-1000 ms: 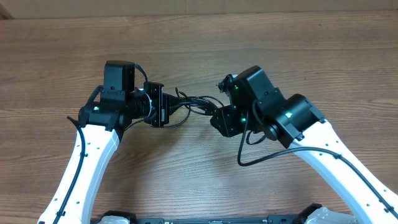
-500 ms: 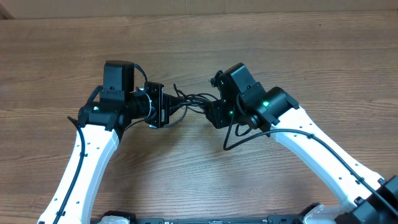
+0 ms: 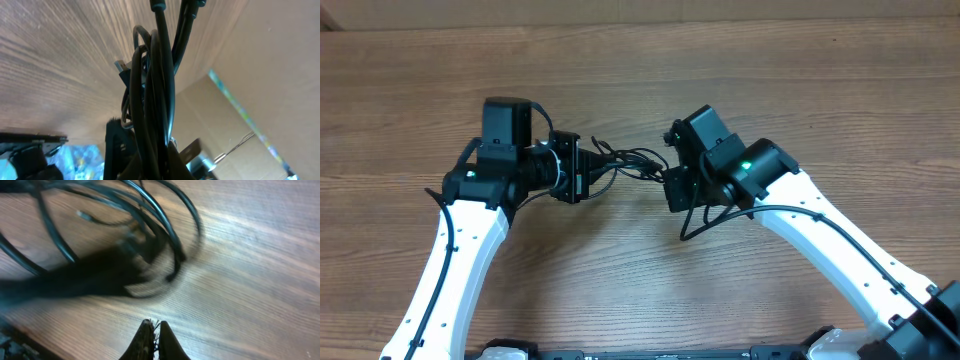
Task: Untangle cables
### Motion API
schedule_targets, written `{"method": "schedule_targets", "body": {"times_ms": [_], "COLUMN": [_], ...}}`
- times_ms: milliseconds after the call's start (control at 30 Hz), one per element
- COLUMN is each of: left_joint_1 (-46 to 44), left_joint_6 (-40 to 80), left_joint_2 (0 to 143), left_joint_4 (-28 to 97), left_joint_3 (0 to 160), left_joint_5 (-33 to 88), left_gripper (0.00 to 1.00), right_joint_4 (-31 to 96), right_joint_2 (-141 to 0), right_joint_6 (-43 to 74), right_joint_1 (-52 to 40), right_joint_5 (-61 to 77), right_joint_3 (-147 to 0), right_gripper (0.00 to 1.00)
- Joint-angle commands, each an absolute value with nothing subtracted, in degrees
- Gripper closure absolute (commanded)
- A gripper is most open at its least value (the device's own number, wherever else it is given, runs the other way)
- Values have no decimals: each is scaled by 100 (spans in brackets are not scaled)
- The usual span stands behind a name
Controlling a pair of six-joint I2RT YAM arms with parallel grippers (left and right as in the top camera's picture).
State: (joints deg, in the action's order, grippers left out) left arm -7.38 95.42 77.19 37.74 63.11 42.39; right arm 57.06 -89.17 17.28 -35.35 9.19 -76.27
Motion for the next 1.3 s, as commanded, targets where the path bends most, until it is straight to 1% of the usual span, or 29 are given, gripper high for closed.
{"method": "schedule_targets", "body": {"times_ms": [0, 100, 200, 267, 367, 500, 567, 633, 800, 833, 867, 900, 933, 967, 1000, 1067, 1167, 1267], "left_joint_1": [-563, -580, -740, -947, -1372, -1970, -2198, -2377, -2755, -2827, -2886, -2943, -2995, -3035, -3081, -3177, -3245, -3238], "left_joint_6": [9314, 9074, 8447, 7922, 7314, 5933, 5699, 5489, 5365, 5295, 5214, 5146, 5103, 5072, 5048, 4967, 4965, 4862], "left_joint_2": [7649, 7649, 7649, 7649, 7682, 7817, 7942, 8128, 8919, 9133, 9338, 9529, 9712, 9848, 9985, 10186, 10182, 10175], "left_joint_4": [3756, 3833, 4219, 4692, 5260, 4993, 5002, 5089, 5725, 5822, 5872, 5918, 5944, 5977, 6020, 6169, 6410, 6753], "left_joint_3": [6364, 6364, 6364, 6364, 6364, 6368, 6423, 6543, 6976, 7074, 7168, 7269, 7373, 7465, 7585, 7946, 8523, 9351], "left_joint_5": [4145, 4038, 3760, 3286, 2185, 978, 576, 416, -71, -71, -56, -38, -14, 5, 30, -40, -423, -644], "left_gripper": [95, 96, 95, 96, 96, 96, 96, 96, 96, 94, 86, 73, 48, 32, 20, 9, 4, 3], "right_joint_4": [6029, 6235, 6351, 6440, 6532, 6554, 6598, 6676, 6842, 6853, 6860, 6866, 6871, 6871, 6871, 6869, 6869, 6869], "right_joint_2": [-8350, -8060, -7848, -7780, -7778, -7778, -7778, -7778, -7778, -7778, -7778, -7778, -7778, -7778, -7778, -7778, -7778, -7778], "right_joint_6": [2102, 2292, 2296, 2294, 2270, 2270, 2270, 2268, 2248, 2248, 2250, 2248, 2250, 2250, 2248, 2250, 2250, 2250], "right_joint_1": [-3216, -2932, -2670, -2534, -2408, -2274, -2185, -2104, -1938, -1918, -1898, -1890, -1887, -1887, -1887, -1887, -1887, -1887], "right_joint_5": [904, 1070, 1278, 1260, 1245, 1247, 1247, 1247, 1247, 1247, 1247, 1247, 1247, 1247, 1247, 1247, 1247, 1247], "right_joint_3": [-7662, -7662, -7662, -7662, -7662, -7662, -7662, -7662, -7662, -7662, -7662, -7662, -7662, -7662, -7662, -7662, -7662, -7662], "right_gripper": [96, 96, 96, 96, 96, 96, 95, 94, 94, 94, 94, 94, 93, 92, 90, 84, 75, 72]}}
